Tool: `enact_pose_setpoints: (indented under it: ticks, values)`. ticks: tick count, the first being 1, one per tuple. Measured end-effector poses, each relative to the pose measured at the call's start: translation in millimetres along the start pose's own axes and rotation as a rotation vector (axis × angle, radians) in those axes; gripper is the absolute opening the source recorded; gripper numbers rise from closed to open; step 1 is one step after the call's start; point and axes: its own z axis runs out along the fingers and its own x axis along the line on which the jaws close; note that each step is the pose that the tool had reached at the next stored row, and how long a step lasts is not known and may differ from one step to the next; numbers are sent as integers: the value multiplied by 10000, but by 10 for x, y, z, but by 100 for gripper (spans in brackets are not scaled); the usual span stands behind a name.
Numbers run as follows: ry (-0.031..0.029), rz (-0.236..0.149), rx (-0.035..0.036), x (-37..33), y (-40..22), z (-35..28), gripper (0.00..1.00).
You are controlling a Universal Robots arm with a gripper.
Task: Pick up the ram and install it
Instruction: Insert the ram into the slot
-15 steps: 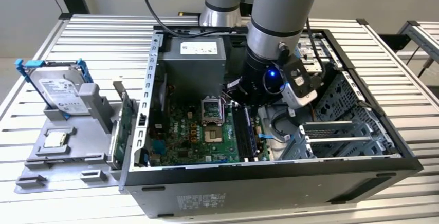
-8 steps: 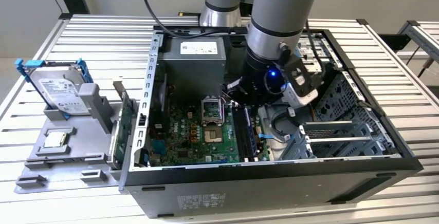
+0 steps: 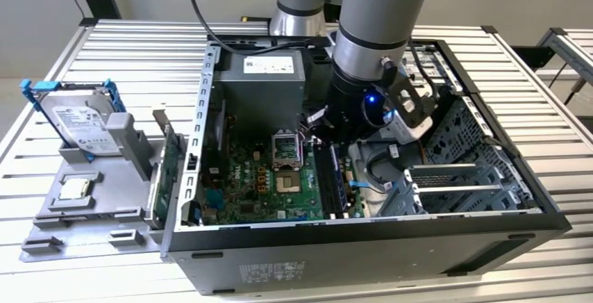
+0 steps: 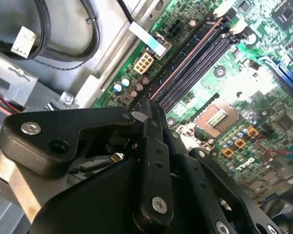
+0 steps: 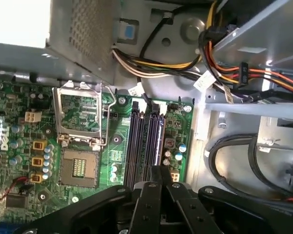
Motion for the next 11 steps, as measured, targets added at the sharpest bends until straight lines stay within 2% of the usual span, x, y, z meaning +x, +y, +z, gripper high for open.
enact_pose_setpoints:
  ticks: [11]
  values:
    - [-5, -1403, -44, 1, 1, -5, 0]
